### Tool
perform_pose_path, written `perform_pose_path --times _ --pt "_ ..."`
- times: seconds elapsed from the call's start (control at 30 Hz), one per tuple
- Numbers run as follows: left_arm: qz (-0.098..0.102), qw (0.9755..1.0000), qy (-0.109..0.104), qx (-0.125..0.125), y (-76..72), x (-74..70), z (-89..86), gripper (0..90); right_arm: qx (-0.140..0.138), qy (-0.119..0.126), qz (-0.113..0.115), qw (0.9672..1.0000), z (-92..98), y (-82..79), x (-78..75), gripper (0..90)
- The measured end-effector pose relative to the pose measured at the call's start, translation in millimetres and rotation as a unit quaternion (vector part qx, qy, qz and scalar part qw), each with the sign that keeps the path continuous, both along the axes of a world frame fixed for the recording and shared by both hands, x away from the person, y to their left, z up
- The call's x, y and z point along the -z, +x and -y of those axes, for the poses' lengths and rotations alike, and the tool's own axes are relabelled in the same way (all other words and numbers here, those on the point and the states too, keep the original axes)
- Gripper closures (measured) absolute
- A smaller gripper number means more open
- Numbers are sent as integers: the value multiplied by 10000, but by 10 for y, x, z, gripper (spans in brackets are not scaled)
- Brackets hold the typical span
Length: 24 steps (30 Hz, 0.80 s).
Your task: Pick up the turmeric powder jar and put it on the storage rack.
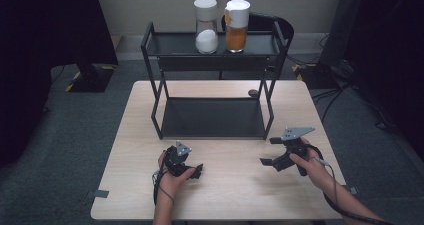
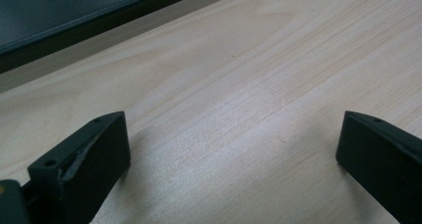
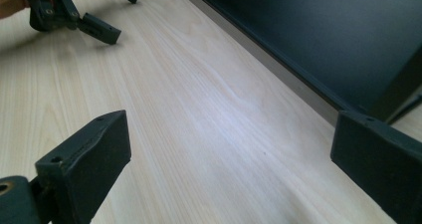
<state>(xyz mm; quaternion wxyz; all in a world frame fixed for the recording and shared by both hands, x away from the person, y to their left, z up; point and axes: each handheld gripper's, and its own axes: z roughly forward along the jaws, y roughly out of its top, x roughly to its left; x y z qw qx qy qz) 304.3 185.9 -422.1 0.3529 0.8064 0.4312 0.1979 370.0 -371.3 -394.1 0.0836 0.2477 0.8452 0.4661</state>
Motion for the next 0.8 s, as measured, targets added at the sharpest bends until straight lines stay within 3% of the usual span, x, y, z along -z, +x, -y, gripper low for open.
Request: perform_pose_path --times 0.17,0.33,0.8 --pt "-1 10000 1 1 0 0 0 0 -19 -84 69 9999 99 -63 55 12" --pt "0 10000 -1 1 0 0 0 0 27 -392 206 9990 186 -149 76 11" --pt "-8 10000 -12 8 3 -1 -7 0 260 -794 60 9965 455 -411 150 10"
